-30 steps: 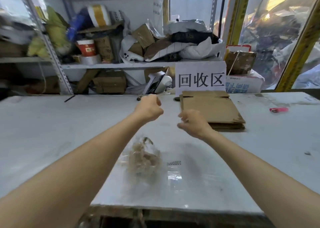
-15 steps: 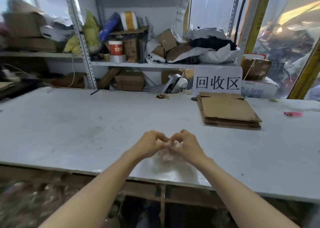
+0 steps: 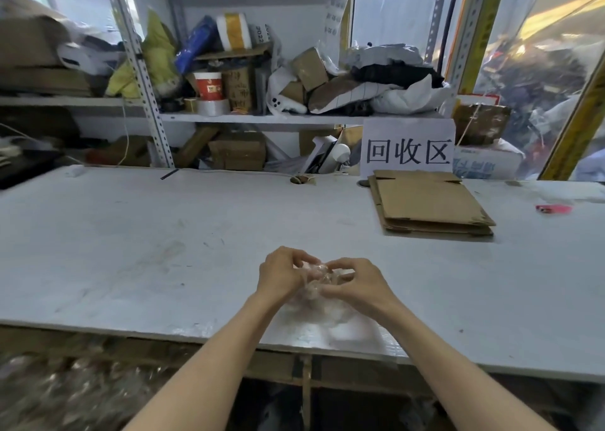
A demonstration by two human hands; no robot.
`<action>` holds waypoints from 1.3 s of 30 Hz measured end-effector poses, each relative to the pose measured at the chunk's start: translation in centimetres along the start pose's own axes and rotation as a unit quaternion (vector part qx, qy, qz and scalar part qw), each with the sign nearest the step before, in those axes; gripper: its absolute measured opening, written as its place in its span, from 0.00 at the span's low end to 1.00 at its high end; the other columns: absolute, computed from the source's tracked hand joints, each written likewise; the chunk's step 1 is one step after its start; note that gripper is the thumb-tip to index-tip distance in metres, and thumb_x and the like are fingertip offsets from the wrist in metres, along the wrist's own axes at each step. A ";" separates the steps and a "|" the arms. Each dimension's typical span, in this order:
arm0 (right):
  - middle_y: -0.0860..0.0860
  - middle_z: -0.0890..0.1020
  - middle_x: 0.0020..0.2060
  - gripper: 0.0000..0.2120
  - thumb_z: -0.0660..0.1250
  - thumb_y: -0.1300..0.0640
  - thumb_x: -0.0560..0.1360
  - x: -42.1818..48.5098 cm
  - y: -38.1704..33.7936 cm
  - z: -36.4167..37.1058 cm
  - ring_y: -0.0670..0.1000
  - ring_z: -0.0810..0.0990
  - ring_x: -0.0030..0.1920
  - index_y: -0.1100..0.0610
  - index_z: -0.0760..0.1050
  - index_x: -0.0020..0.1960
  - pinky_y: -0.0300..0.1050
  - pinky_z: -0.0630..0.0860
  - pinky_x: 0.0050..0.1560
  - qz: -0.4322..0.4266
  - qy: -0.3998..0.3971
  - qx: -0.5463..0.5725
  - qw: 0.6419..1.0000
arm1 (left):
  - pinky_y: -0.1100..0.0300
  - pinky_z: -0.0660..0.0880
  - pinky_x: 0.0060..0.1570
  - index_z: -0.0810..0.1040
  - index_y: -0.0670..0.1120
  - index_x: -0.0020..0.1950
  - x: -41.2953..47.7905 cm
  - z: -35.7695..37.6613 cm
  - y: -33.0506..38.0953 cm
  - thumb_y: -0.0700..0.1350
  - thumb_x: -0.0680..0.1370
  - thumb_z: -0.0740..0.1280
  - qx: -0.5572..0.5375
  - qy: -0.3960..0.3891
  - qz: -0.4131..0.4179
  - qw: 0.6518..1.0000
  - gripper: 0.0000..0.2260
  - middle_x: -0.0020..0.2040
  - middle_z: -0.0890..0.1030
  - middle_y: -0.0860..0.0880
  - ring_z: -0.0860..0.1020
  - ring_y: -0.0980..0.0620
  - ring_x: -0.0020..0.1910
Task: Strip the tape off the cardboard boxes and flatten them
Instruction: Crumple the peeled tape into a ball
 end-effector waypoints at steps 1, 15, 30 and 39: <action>0.43 0.83 0.44 0.19 0.79 0.50 0.61 0.0 0.3 -0.2 0.39 0.82 0.39 0.47 0.79 0.50 0.28 0.74 0.35 0.000 -0.010 -0.001 1.000 | 0.66 0.71 0.38 0.82 0.54 0.53 0.1 -0.1 -0.3 0.52 0.66 0.81 -0.038 -0.003 -0.030 0.999 0.17 0.45 0.80 0.54 0.80 0.53 0.46; 0.46 0.84 0.34 0.12 0.76 0.68 0.62 2.4 -2.2 -0.5 0.42 0.83 0.37 0.54 0.83 0.41 0.31 0.77 0.39 -0.099 0.116 0.035 0.988 | 0.61 0.76 0.56 0.79 0.53 0.61 0.8 -3.7 -2.3 0.42 0.79 0.69 -0.251 -0.083 0.022 0.964 0.12 0.61 0.78 0.48 0.78 0.53 0.59; 0.48 0.83 0.54 0.16 0.73 0.57 0.70 3.1 -1.4 -1.5 0.47 0.82 0.52 0.51 0.81 0.58 0.40 0.76 0.47 0.001 -0.139 -0.045 0.989 | 0.64 0.78 0.32 0.79 0.55 0.51 1.6 0.2 -2.0 0.39 0.67 0.79 -0.052 -0.050 0.109 0.991 0.18 0.50 0.77 0.49 0.79 0.53 0.39; 0.49 0.84 0.33 0.04 0.77 0.61 0.64 2.5 -2.2 0.5 0.47 0.82 0.37 0.55 0.84 0.38 0.40 0.77 0.40 -0.008 0.127 -0.078 0.989 | 0.63 0.79 0.46 0.82 0.51 0.53 1.5 -0.9 -2.5 0.49 0.70 0.78 -0.091 -0.123 0.058 0.986 0.13 0.51 0.83 0.50 0.82 0.52 0.47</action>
Point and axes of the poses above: each hand's wrist, its own x-axis towards the middle knuckle, its own z-axis out of the palm, y = z × x, the point moved 3 cm from there along x, towards the middle knuckle
